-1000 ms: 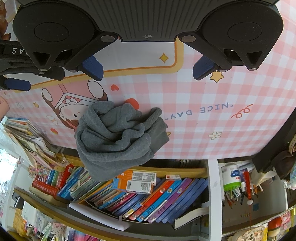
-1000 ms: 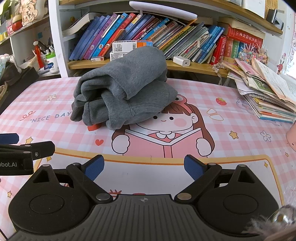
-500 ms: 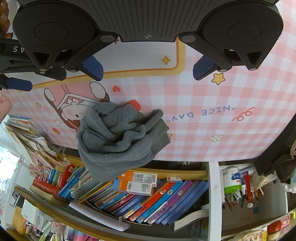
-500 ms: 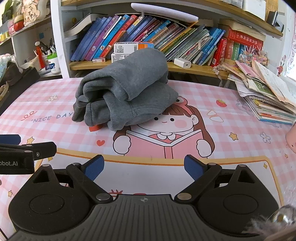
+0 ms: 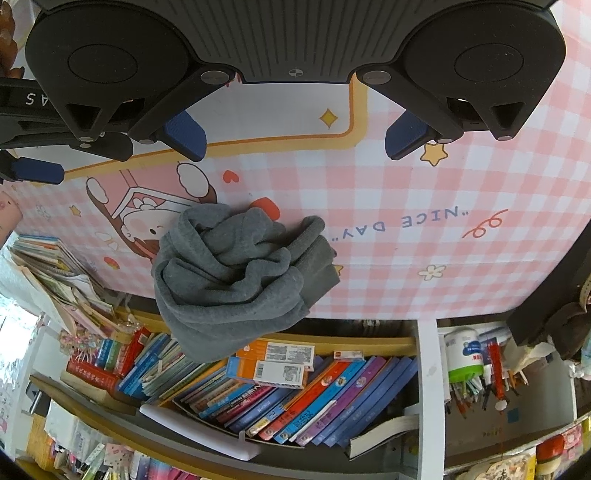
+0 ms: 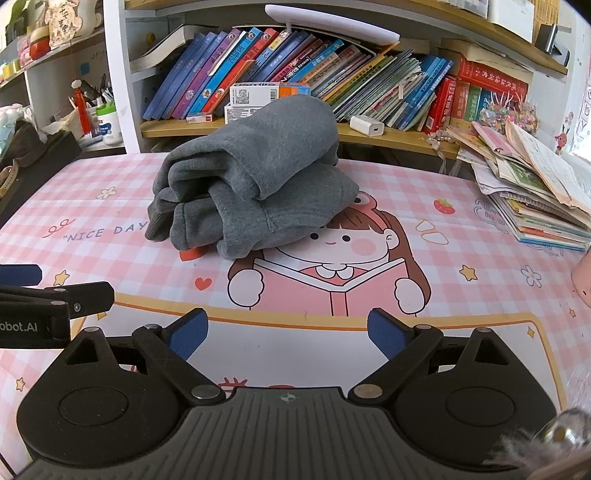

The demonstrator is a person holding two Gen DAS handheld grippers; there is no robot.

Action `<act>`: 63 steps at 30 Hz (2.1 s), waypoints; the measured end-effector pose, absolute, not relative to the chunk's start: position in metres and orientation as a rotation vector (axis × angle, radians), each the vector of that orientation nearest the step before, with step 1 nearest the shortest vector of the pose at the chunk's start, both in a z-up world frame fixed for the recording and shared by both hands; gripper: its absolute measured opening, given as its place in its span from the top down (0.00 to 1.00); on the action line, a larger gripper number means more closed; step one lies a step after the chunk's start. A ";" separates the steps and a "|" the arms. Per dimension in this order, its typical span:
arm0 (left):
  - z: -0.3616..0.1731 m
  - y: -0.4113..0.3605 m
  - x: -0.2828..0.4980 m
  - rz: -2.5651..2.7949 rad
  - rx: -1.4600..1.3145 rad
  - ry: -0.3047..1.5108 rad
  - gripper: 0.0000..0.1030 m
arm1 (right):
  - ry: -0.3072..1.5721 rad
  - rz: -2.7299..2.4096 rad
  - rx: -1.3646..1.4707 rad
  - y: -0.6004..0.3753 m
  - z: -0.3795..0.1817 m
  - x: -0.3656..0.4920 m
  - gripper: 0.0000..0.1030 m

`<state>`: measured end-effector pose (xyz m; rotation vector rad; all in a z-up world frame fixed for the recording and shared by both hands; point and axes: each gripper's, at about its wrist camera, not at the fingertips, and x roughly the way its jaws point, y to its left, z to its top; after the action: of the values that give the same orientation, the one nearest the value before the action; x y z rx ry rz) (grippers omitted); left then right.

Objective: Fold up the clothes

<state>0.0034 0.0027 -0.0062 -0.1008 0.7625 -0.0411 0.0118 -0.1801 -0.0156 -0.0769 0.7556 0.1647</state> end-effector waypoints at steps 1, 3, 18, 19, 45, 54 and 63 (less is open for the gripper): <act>-0.006 0.003 0.003 -0.045 -0.099 0.760 0.00 | 0.757 0.165 -0.078 -0.180 -0.016 0.012 0.09; -0.005 0.003 0.003 -0.051 -0.099 0.753 0.00 | 0.760 0.166 -0.079 -0.179 -0.016 0.012 0.09; 0.008 0.008 0.001 -0.034 -0.123 0.684 0.00 | 0.763 0.193 -0.114 -0.170 -0.013 0.015 0.09; 0.007 0.008 0.001 -0.035 -0.122 0.698 0.00 | 0.756 0.199 -0.122 -0.168 -0.011 0.015 0.09; 0.003 0.015 -0.024 -0.001 -0.129 0.760 0.00 | 0.632 0.523 -0.524 -0.108 0.027 0.139 0.14; 0.006 0.053 -0.039 0.098 -0.201 0.741 0.00 | 0.745 0.502 -0.629 -0.085 0.001 0.158 0.73; 0.007 0.099 -0.044 0.166 -0.297 0.715 0.00 | 0.765 0.590 -0.197 -0.068 0.065 0.145 0.86</act>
<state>-0.0442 0.0988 0.0068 -0.2971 0.7154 0.1657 0.1446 -0.0682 0.0653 -0.1974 0.7647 0.5905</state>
